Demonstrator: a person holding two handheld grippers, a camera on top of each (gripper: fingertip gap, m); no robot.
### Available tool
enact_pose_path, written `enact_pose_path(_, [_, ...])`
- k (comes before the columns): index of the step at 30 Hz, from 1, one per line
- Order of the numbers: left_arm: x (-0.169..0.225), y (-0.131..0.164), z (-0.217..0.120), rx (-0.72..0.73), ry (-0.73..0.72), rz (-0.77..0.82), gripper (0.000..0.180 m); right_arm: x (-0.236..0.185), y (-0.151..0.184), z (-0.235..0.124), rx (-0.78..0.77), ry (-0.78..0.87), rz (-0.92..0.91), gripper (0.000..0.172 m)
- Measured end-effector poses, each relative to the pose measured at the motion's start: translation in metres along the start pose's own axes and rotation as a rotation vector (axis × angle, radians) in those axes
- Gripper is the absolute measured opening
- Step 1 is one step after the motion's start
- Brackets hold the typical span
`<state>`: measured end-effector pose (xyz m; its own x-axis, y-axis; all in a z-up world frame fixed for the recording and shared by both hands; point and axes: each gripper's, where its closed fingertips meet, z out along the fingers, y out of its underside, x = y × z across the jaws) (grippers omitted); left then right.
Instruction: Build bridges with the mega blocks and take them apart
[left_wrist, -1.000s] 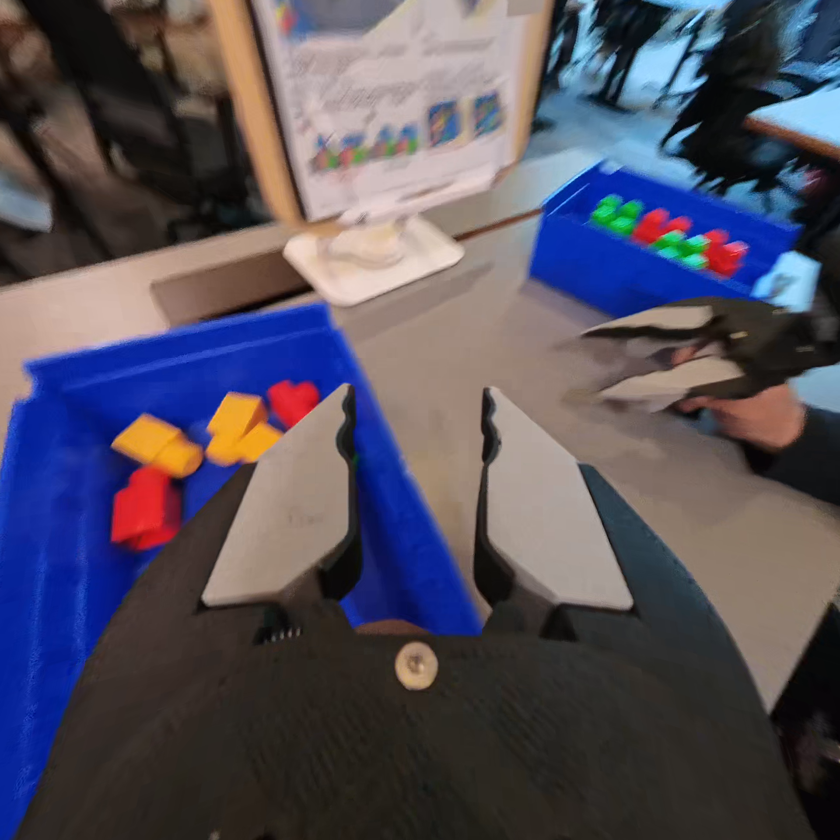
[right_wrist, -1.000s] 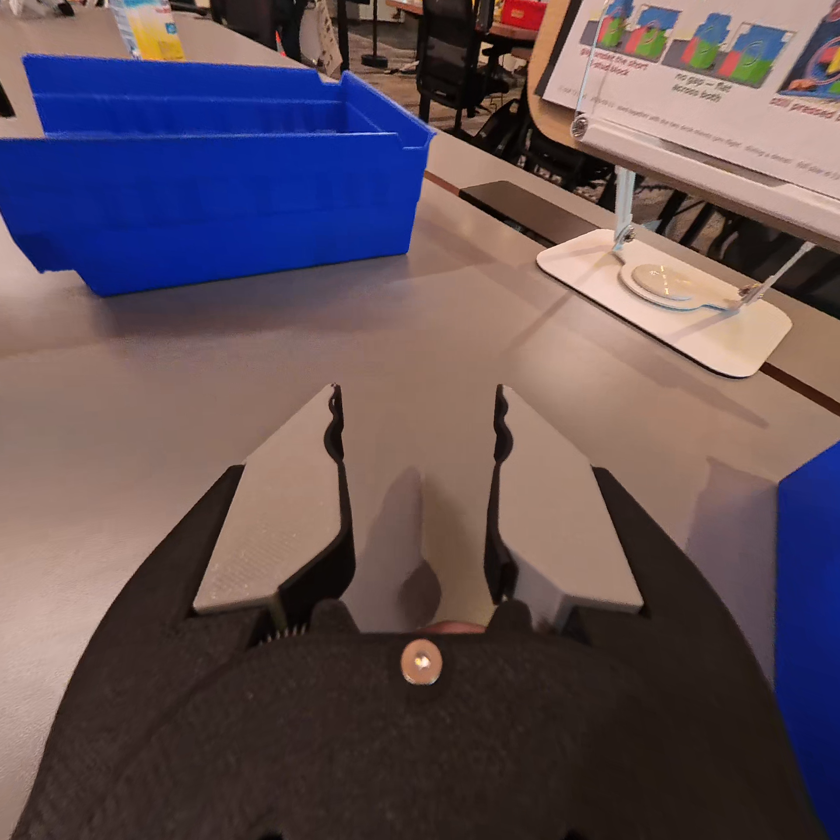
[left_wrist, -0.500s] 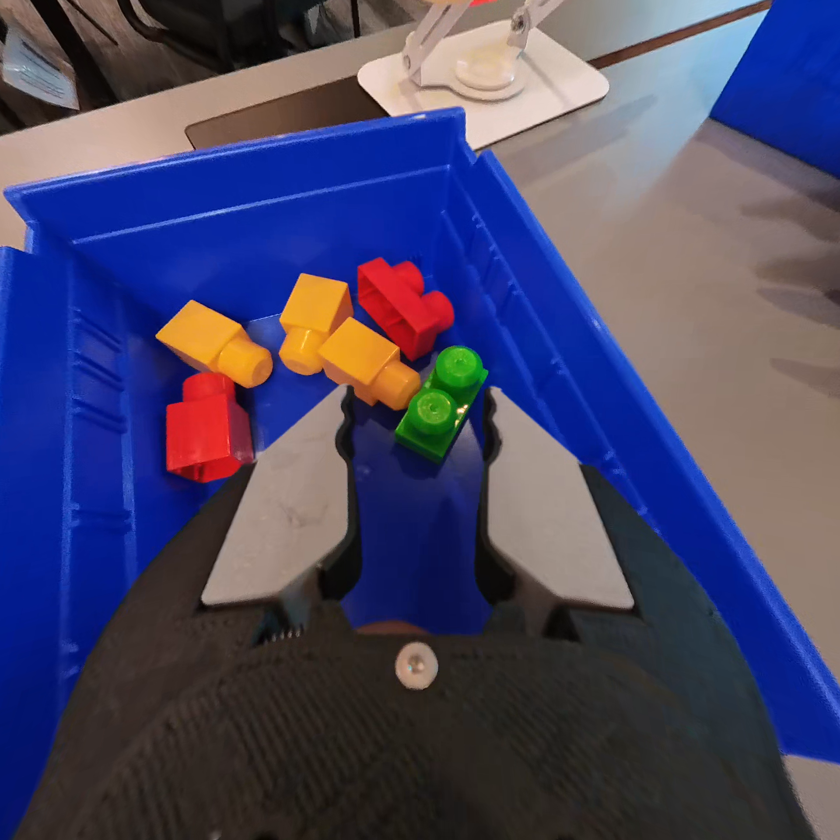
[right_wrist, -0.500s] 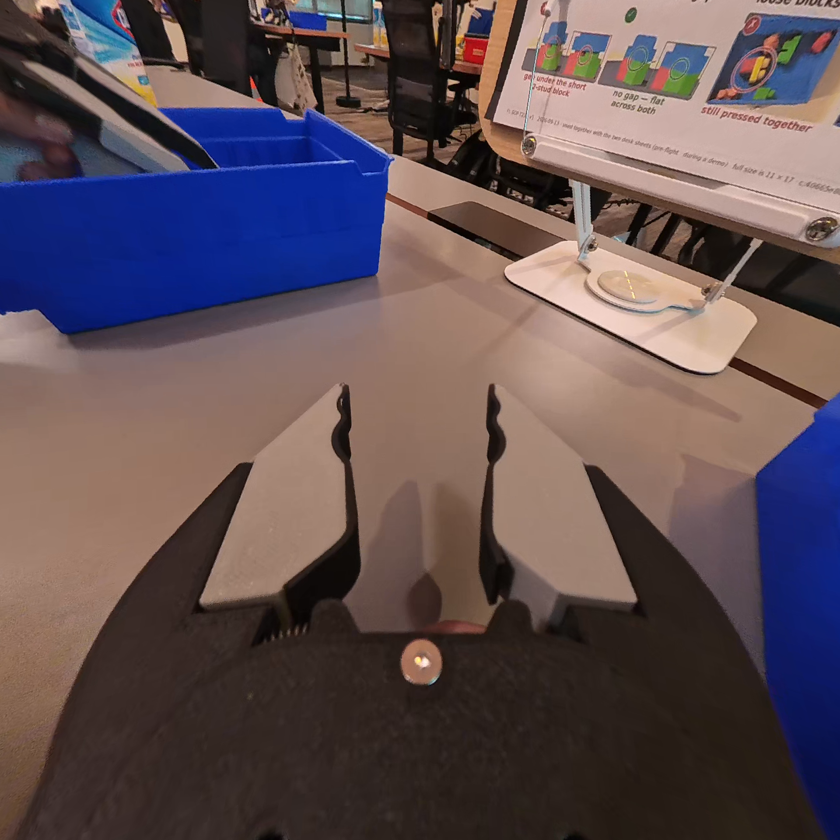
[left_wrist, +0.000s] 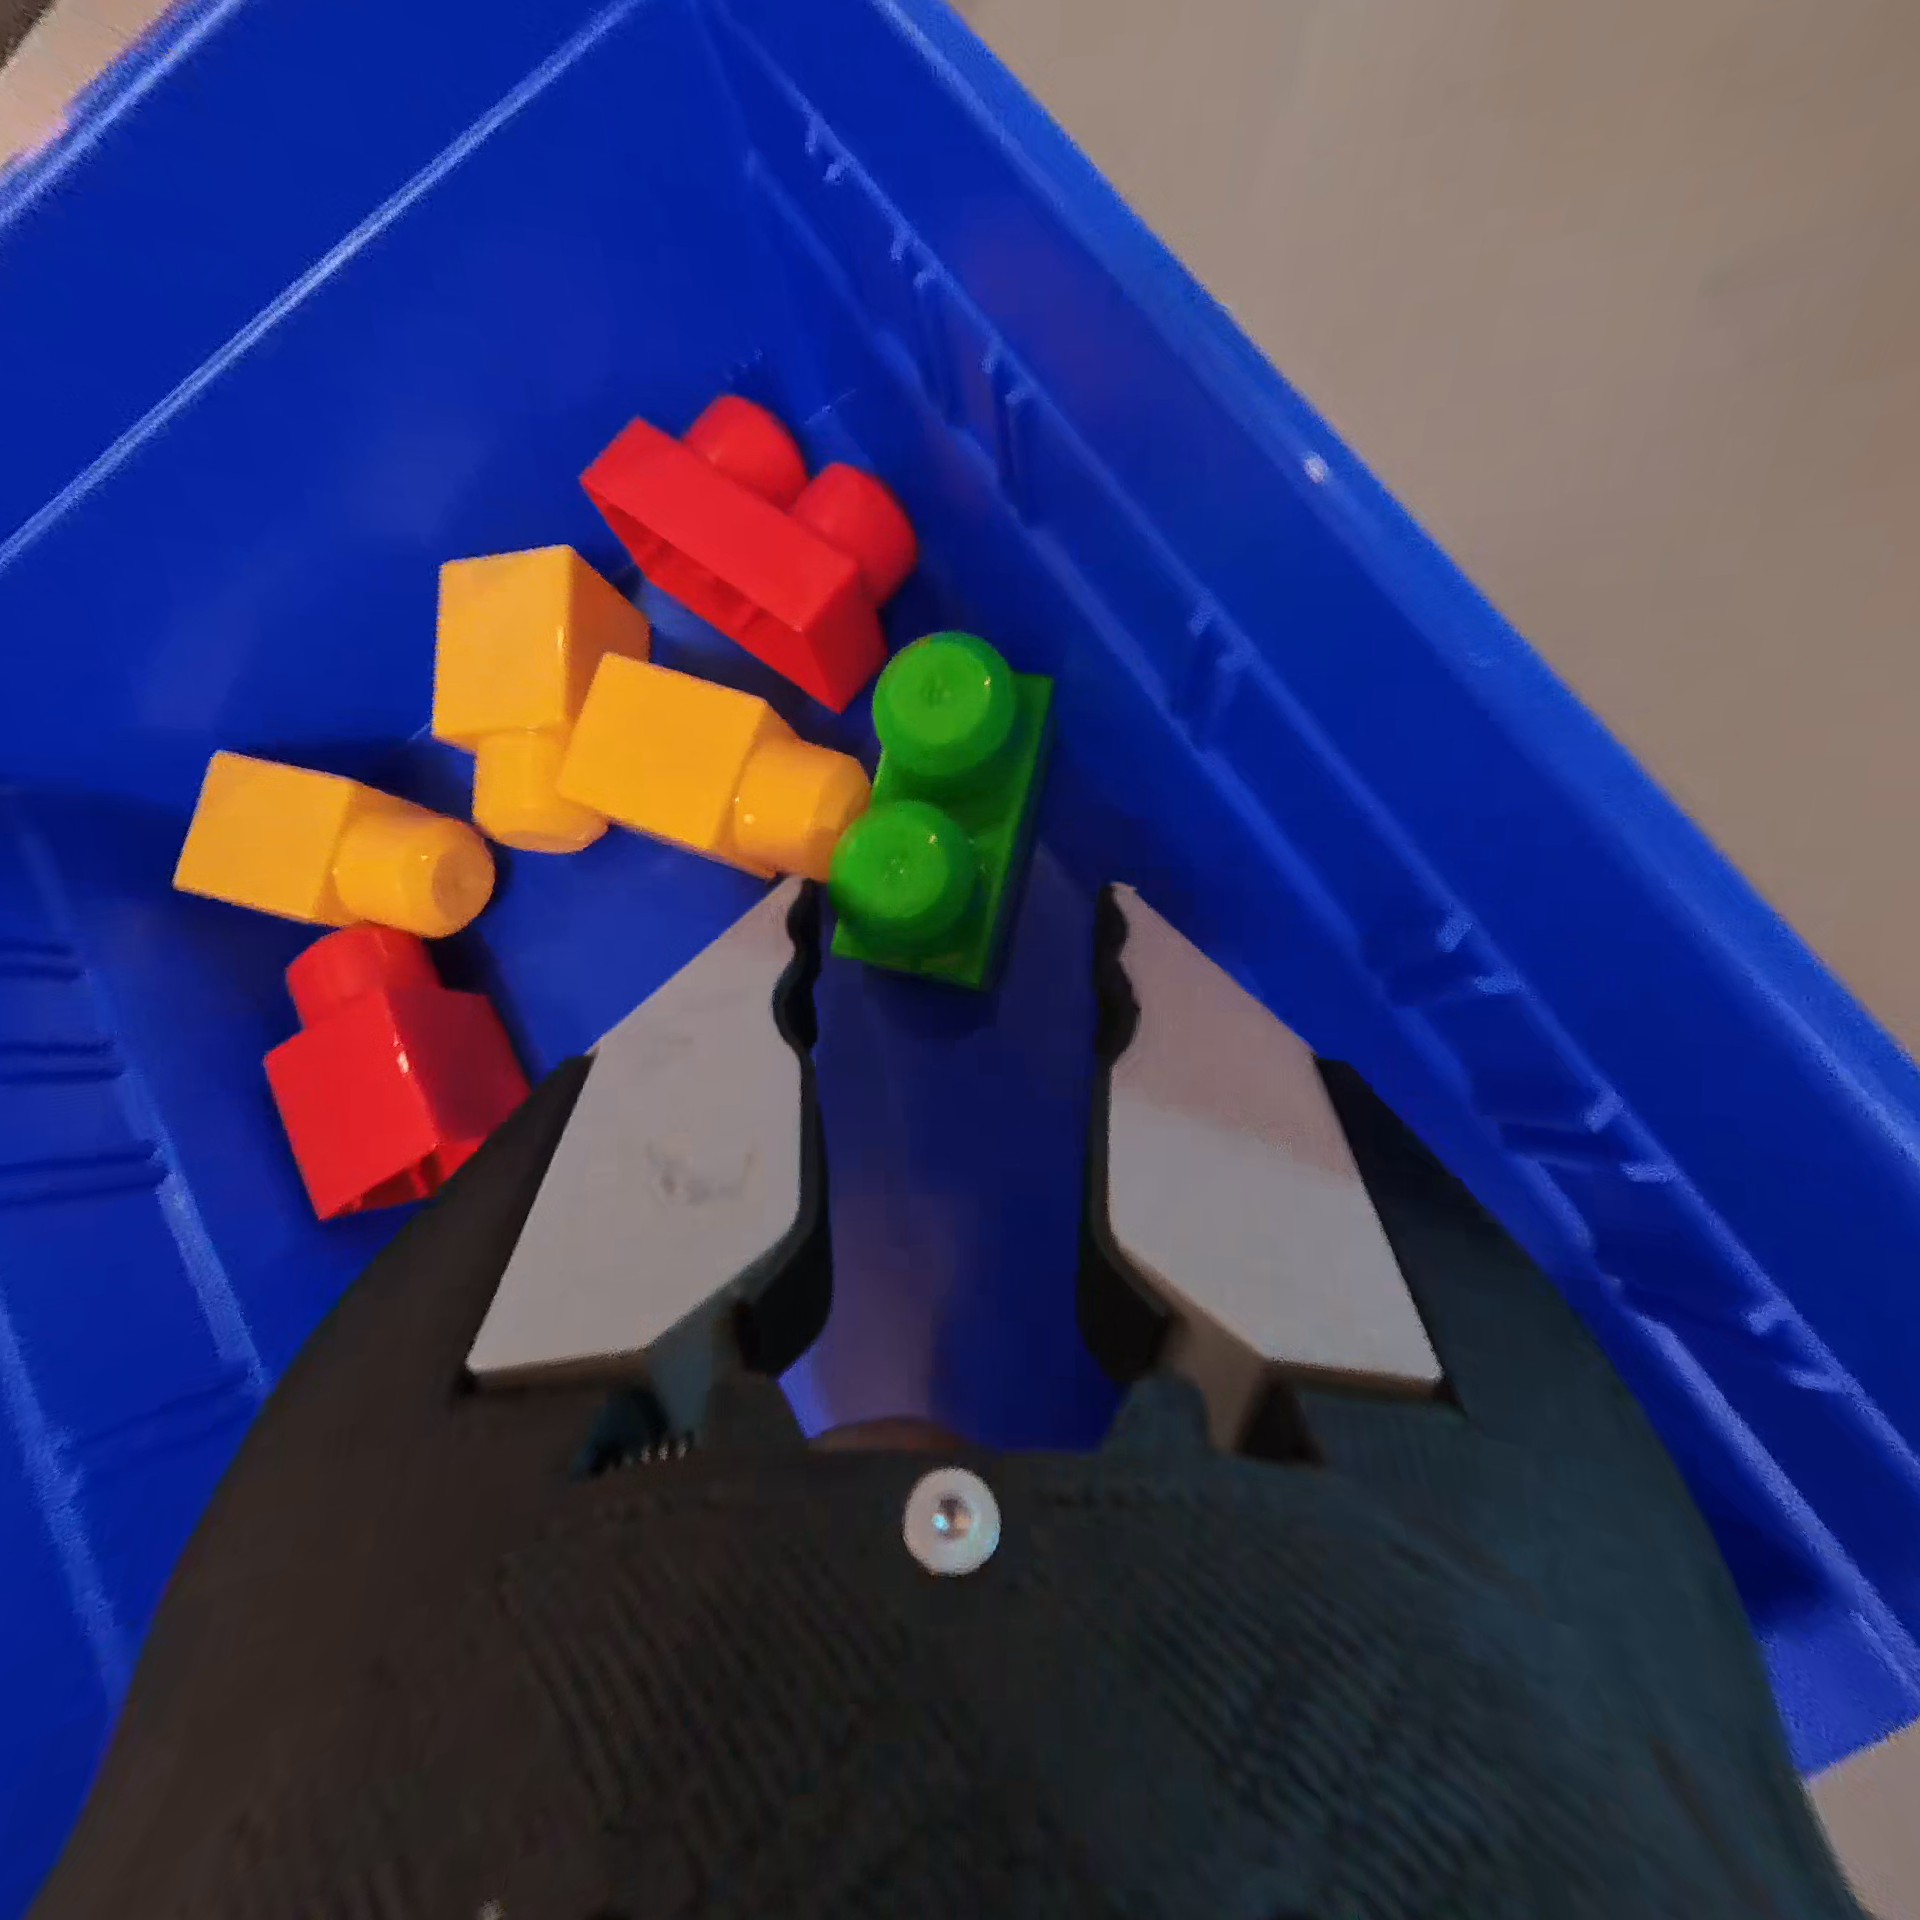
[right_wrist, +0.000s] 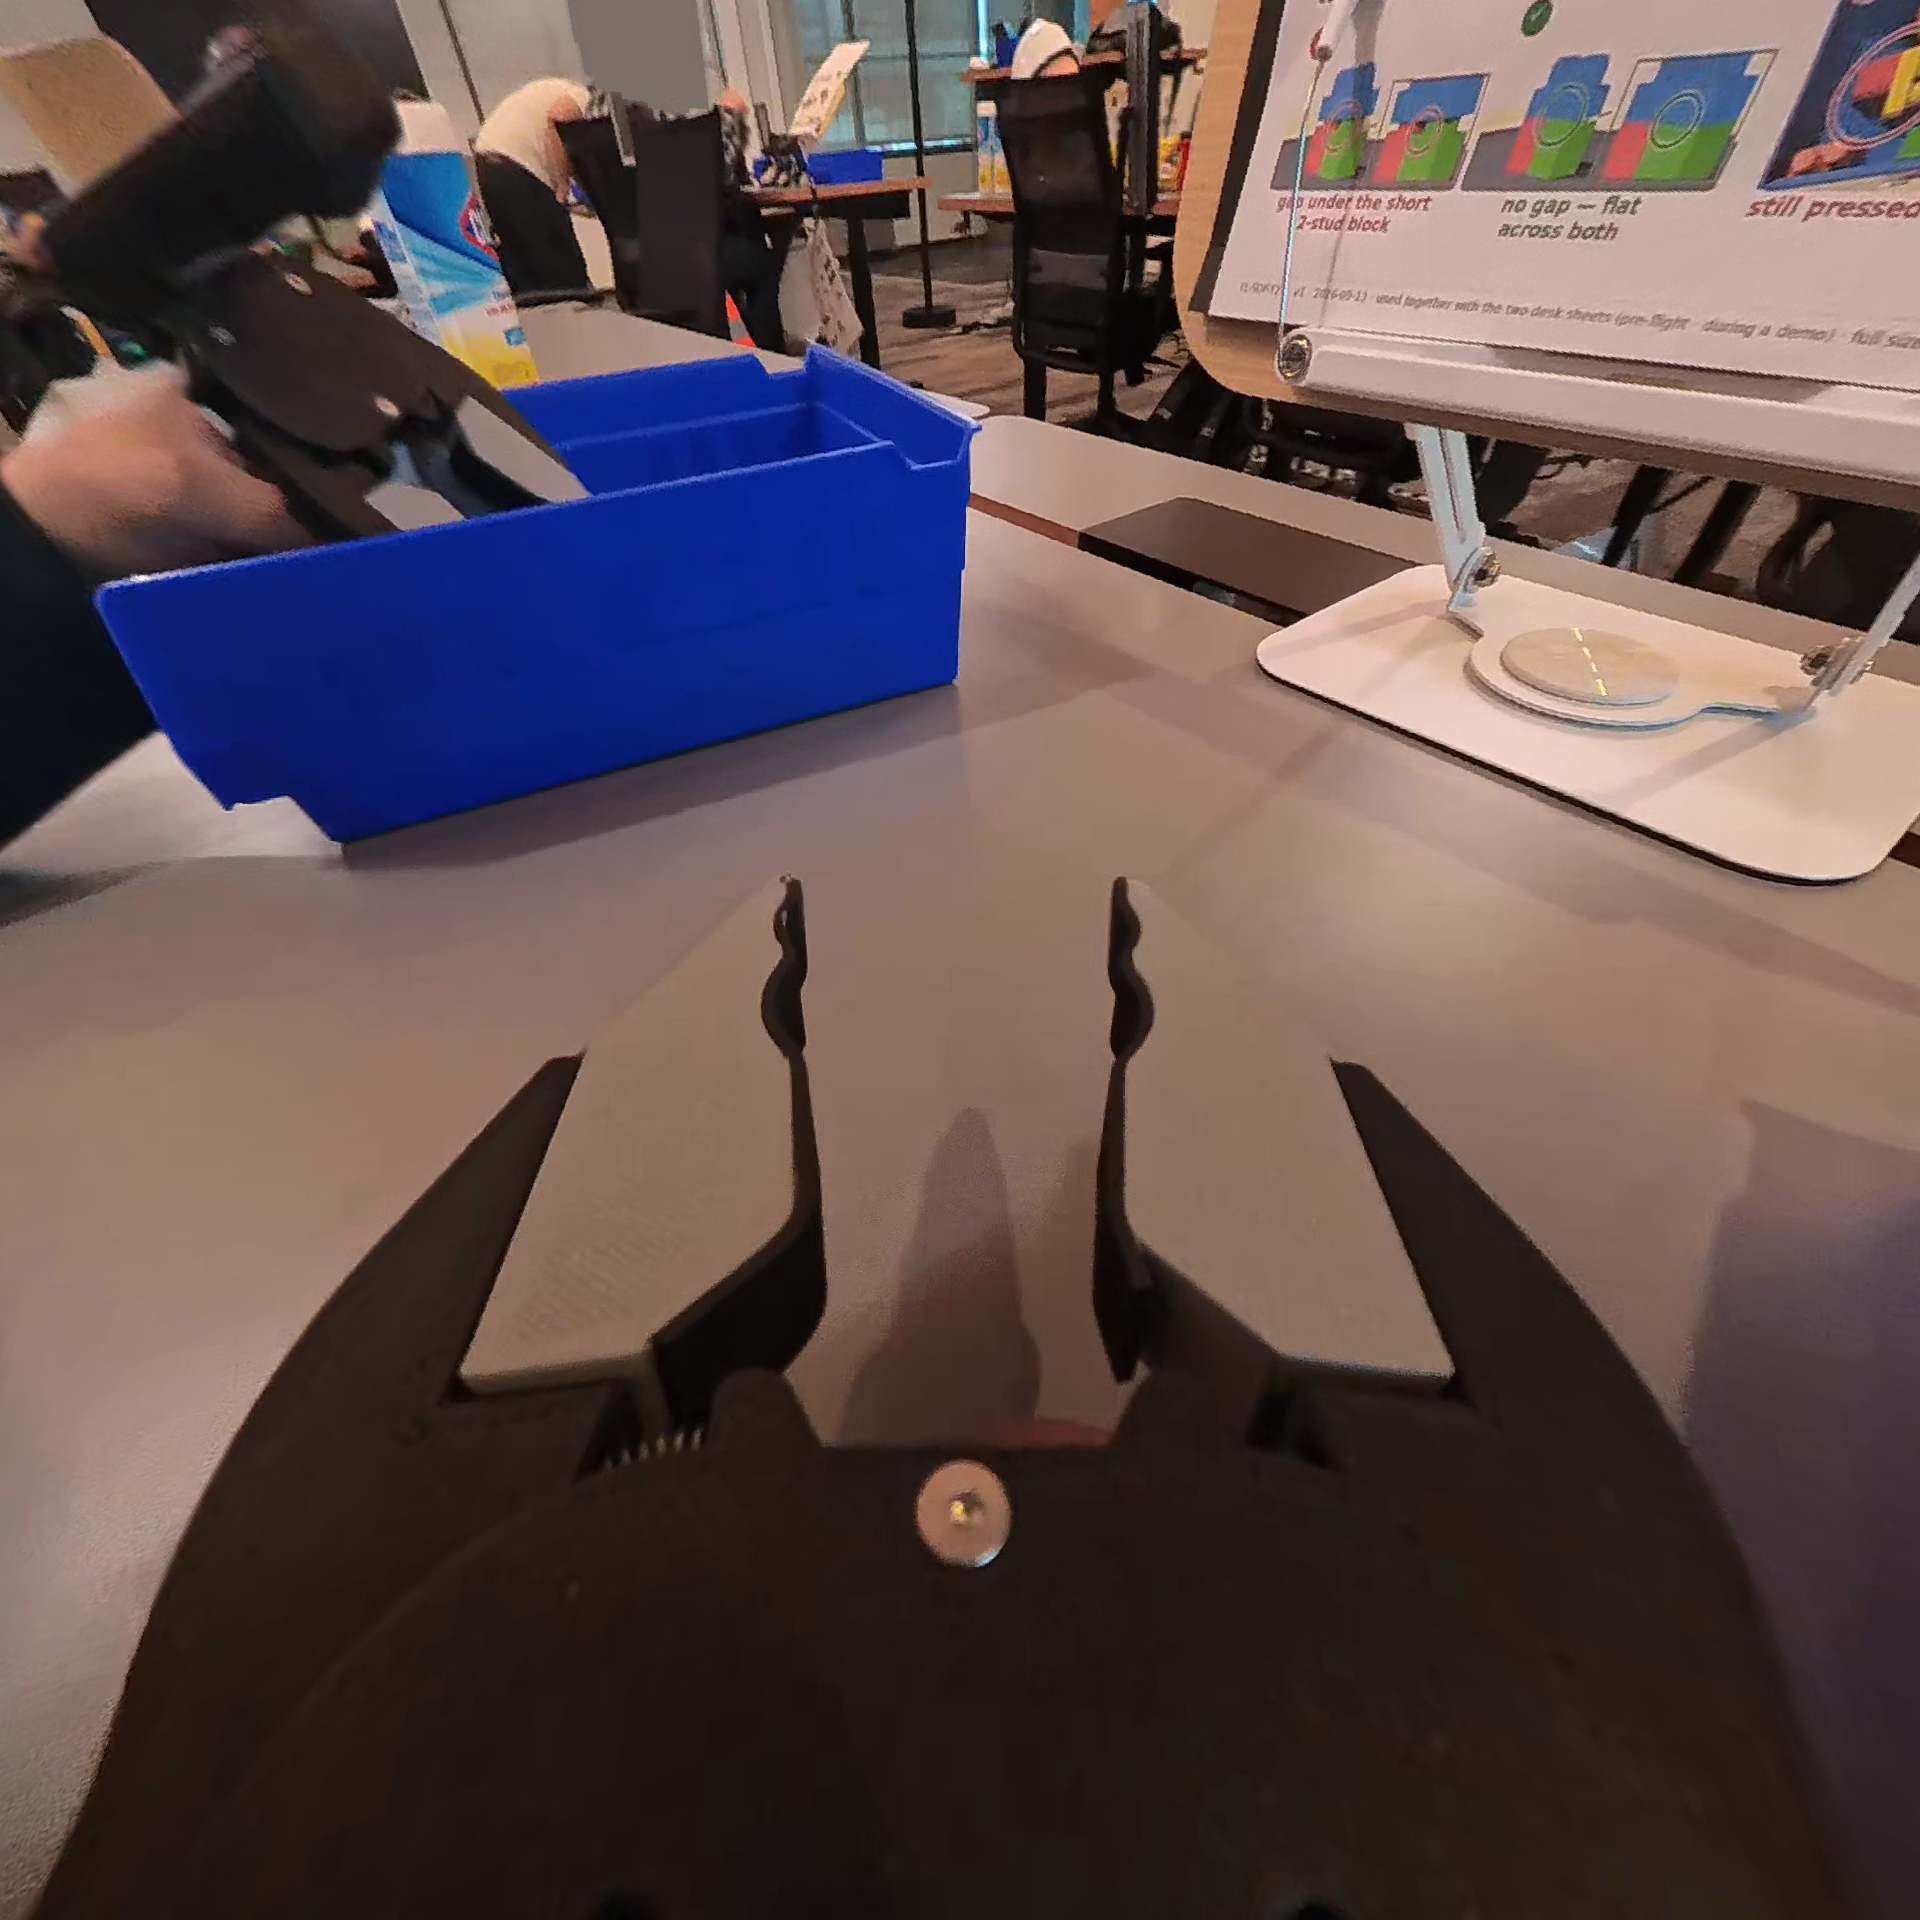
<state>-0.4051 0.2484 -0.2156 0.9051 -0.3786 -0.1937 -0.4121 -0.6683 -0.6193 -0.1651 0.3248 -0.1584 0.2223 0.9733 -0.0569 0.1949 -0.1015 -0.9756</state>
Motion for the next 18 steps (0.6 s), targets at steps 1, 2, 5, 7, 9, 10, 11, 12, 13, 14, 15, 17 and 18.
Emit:
enact_pose_path(1, [0.004,-0.004,0.003,0.025,0.031,0.010,0.053,-0.003,-0.001,0.000,0.004,-0.016,0.005,0.055])
enact_pose_path(2, [0.007,-0.006,0.007,0.027,0.064,0.015,0.052,-0.008,0.000,0.000,0.003,-0.032,0.006,0.055])
enact_pose_path(5, [0.005,-0.001,0.024,-0.039,0.113,0.013,0.035,-0.018,0.000,0.001,-0.001,-0.061,-0.006,0.055])
enact_pose_path(7, [0.002,-0.006,0.030,-0.023,0.170,-0.060,0.034,-0.024,-0.001,-0.001,0.007,-0.079,-0.003,0.055])
enact_pose_path(9, [-0.001,-0.004,0.030,-0.051,0.189,-0.118,0.034,-0.029,-0.002,-0.004,0.013,-0.099,0.001,0.054])
enact_pose_path(10, [-0.004,-0.001,0.029,-0.075,0.170,-0.107,0.034,-0.031,-0.002,-0.005,0.014,-0.104,0.005,0.054])
enact_pose_path(11, [-0.005,0.002,0.027,-0.099,0.157,-0.090,0.034,-0.033,-0.003,-0.007,0.020,-0.111,0.010,0.054])
enact_pose_path(12, [-0.007,0.004,0.024,-0.117,0.135,-0.083,0.034,-0.035,-0.004,-0.008,0.027,-0.116,0.015,0.054])
enact_pose_path(13, [-0.010,0.005,0.019,-0.122,0.123,-0.090,0.034,-0.037,-0.006,-0.010,0.035,-0.119,0.017,0.053])
enact_pose_path(14, [-0.014,0.003,0.011,-0.109,0.114,-0.114,0.034,-0.038,-0.007,-0.010,0.039,-0.122,0.013,0.053])
enact_pose_path(15, [-0.021,-0.002,0.000,-0.076,0.092,-0.147,0.034,-0.039,-0.008,-0.011,0.040,-0.121,0.005,0.053])
enact_pose_path(17, [-0.034,-0.022,-0.031,0.021,0.066,-0.215,0.033,-0.039,-0.010,-0.012,0.047,-0.112,-0.013,0.053])
enact_pose_path(18, [-0.037,-0.037,-0.048,0.081,0.065,-0.235,0.033,-0.039,-0.011,-0.012,0.048,-0.108,-0.021,0.053])
